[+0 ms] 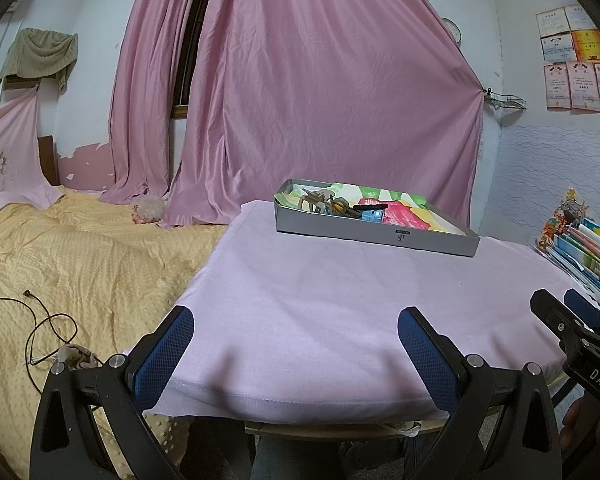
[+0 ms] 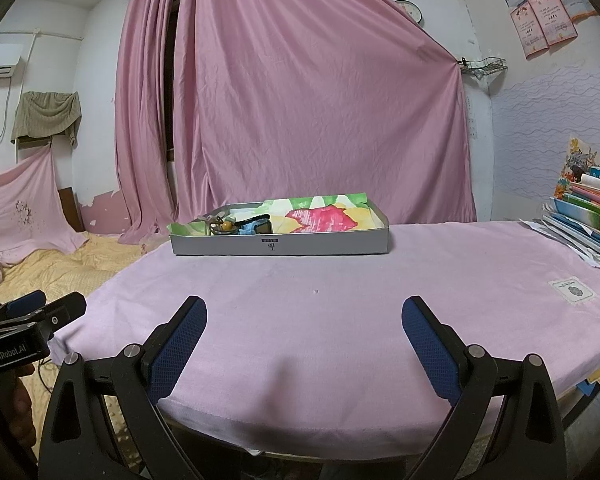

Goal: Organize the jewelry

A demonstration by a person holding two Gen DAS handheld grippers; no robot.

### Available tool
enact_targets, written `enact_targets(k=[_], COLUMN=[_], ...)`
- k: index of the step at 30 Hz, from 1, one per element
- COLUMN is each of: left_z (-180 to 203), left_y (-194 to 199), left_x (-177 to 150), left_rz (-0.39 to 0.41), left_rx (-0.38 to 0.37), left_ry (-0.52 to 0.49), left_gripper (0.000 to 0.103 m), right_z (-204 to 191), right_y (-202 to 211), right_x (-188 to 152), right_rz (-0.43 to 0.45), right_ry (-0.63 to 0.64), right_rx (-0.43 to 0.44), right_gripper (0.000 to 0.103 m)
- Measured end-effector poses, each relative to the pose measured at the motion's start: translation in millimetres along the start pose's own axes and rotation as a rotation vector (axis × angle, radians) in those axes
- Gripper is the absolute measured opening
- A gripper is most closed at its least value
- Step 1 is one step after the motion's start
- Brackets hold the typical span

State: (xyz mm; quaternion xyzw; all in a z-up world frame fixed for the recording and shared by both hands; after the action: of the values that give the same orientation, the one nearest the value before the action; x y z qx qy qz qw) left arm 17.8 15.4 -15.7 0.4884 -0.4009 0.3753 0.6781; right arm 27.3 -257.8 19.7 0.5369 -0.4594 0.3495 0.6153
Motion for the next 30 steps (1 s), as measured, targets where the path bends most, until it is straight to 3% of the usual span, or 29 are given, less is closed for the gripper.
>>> enact_targets(k=[30], left_z=[-1.3], left_y=[-0.9], left_x=[-2.9], left_rz=[-0.016], left_rx=[-0.005], left_ry=[0.006], left_gripper=[0.102], right_z=[-4.8], right_y=[-1.3], right_x=[-8.0], right_rz=[-0.021], right_ry=[-0.007], right_rx=[0.002], right_gripper=[0.096])
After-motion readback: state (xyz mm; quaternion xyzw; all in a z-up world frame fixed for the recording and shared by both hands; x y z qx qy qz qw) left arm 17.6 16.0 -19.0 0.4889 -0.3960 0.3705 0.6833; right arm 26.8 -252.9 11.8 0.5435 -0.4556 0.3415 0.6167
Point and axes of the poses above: each gripper's, at about its wrist camera, not at the fingertips, and y roughly against the way its jaws point, z to its right, x to its top, the point moved 3 cm from there along -y, roughly the way its jaws point, and after that the axes turned 14 degrees about -x, right-handed, at the moved point
